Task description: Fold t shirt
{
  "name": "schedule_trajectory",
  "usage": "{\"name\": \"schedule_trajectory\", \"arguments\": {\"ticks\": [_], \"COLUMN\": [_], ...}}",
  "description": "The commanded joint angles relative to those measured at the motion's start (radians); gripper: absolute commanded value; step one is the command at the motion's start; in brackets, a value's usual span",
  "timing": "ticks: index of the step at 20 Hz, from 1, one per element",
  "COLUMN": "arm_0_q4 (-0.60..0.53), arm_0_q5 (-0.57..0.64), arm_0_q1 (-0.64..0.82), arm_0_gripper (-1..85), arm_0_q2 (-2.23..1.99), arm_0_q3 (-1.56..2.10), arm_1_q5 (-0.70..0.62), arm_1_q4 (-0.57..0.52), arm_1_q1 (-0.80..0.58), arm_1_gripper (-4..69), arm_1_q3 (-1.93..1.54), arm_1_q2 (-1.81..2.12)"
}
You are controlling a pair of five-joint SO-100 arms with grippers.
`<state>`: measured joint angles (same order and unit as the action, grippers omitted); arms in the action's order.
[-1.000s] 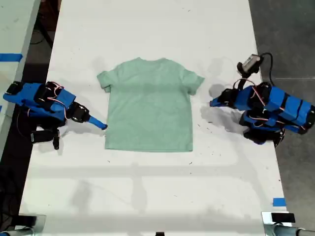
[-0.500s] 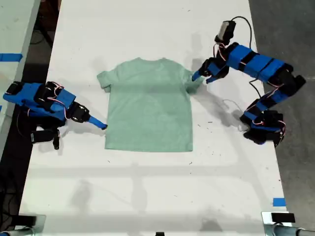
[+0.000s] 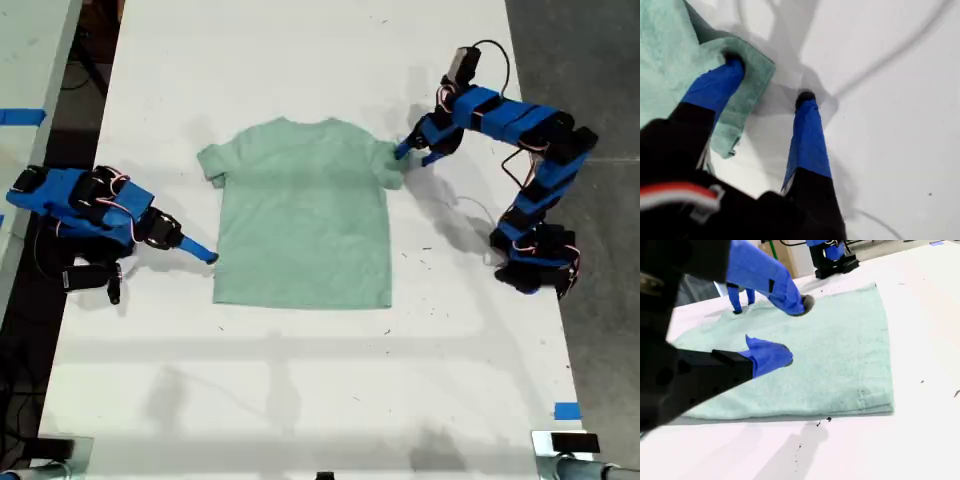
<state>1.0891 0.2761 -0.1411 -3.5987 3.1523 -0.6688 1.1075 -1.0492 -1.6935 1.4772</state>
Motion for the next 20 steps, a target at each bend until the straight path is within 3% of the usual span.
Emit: {"name": "schedule_trajectory", "arguments": {"ticks": [1, 3, 5, 9, 11, 14, 17, 20], "arm_0_q4": [-0.005, -0.005, -0.005, -0.005, -0.005, -0.005, -0.005, -0.005], "arm_0_q5": [0.008, 0.008, 0.008, 0.008, 0.008, 0.008, 0.008, 0.008], "arm_0_q1": [0.009, 0.009, 0.009, 0.009, 0.009, 0.009, 0.009, 0.009], "arm_0_gripper": [12.4, 12.4, 12.4, 12.4, 12.4, 12.4, 12.4, 12.4], "arm_0_q2": [-0.005, -0.005, -0.005, -0.005, -0.005, -0.005, -0.005, -0.005], "arm_0_q3": [-0.017, -0.017, -0.017, -0.017, -0.017, -0.017, -0.017, -0.017], "arm_1_q5": [-0.021, 0.003, 0.015, -0.028, -0.026, -0.005, 0.012, -0.005], "arm_1_q4": [0.048, 0.161, 0.176, 0.187, 0.153, 0.005, -0.043, -0.008], "arm_1_q1": [-0.021, -0.032, -0.017, 0.201, 0.348, 0.5, 0.543, 0.543], "arm_1_gripper": [2.4, 2.4, 2.4, 2.4, 2.4, 2.4, 3.9, 2.7], "arm_1_q3": [0.124, 0.204, 0.202, 0.39, 0.492, 0.492, 0.492, 0.505], "arm_1_q2": [-0.091, -0.147, -0.074, 0.094, 0.094, 0.075, 0.037, 0.077]}}
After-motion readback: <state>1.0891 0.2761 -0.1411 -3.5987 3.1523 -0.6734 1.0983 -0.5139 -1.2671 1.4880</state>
